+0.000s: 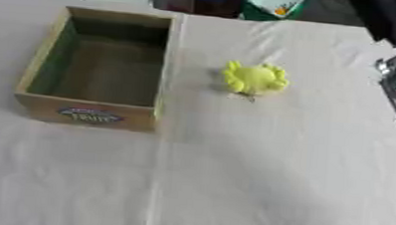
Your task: Pick up objects on the table and place them in the box.
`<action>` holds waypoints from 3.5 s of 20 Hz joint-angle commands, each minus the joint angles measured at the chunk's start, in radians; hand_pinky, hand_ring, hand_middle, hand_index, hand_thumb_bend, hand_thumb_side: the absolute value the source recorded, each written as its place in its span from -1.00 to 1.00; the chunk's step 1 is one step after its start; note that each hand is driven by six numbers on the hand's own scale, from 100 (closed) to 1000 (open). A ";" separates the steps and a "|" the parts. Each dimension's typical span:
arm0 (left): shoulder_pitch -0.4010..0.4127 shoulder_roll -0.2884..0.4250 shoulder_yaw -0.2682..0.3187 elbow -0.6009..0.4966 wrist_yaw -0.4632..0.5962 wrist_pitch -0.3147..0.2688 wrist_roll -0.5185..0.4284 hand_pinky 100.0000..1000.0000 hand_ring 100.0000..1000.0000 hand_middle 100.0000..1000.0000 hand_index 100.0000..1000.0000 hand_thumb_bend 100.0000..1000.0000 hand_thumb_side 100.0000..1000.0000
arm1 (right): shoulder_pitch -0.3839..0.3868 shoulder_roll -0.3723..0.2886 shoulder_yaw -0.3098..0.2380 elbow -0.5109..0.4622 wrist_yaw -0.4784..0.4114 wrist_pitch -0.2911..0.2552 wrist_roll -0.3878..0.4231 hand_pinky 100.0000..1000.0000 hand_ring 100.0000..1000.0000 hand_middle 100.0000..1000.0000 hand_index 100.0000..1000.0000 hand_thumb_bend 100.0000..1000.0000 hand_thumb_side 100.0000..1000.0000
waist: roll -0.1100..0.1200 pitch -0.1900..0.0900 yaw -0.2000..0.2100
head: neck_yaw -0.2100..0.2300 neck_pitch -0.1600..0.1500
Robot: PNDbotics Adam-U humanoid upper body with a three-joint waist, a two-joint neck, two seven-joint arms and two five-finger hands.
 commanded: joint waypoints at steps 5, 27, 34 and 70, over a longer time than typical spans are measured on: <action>0.002 0.019 -0.012 -0.022 0.006 0.000 -0.021 -0.10 0.02 0.02 0.48 -1.00 0.20 | -0.135 -0.130 0.157 0.085 0.111 0.008 0.105 0.76 0.66 0.69 0.83 -1.00 1.00 | 0.002 -0.020 0.016 | -0.023 0.002; 0.006 0.014 -0.015 -0.022 0.008 0.012 -0.036 -0.10 0.01 0.01 0.48 -1.00 0.20 | -0.408 0.046 0.404 0.586 0.424 -0.175 0.418 0.84 0.81 0.66 0.92 -0.41 0.61 | 0.000 -0.023 0.019 | -0.031 -0.020; 0.005 0.014 -0.014 -0.022 0.006 0.015 -0.036 -0.10 0.01 0.01 0.48 -1.00 0.20 | -0.402 0.062 0.377 0.693 0.522 -0.281 0.524 0.93 0.87 0.86 1.00 -0.27 0.33 | 0.000 -0.023 0.016 | -0.029 -0.025; -0.001 -0.002 -0.013 -0.022 -0.001 0.023 -0.045 -0.10 0.01 0.00 0.48 -1.00 0.18 | -0.347 0.062 0.285 0.711 0.683 -0.317 0.933 0.72 0.67 0.63 1.00 -0.14 0.22 | 0.001 -0.015 0.023 | -0.020 -0.026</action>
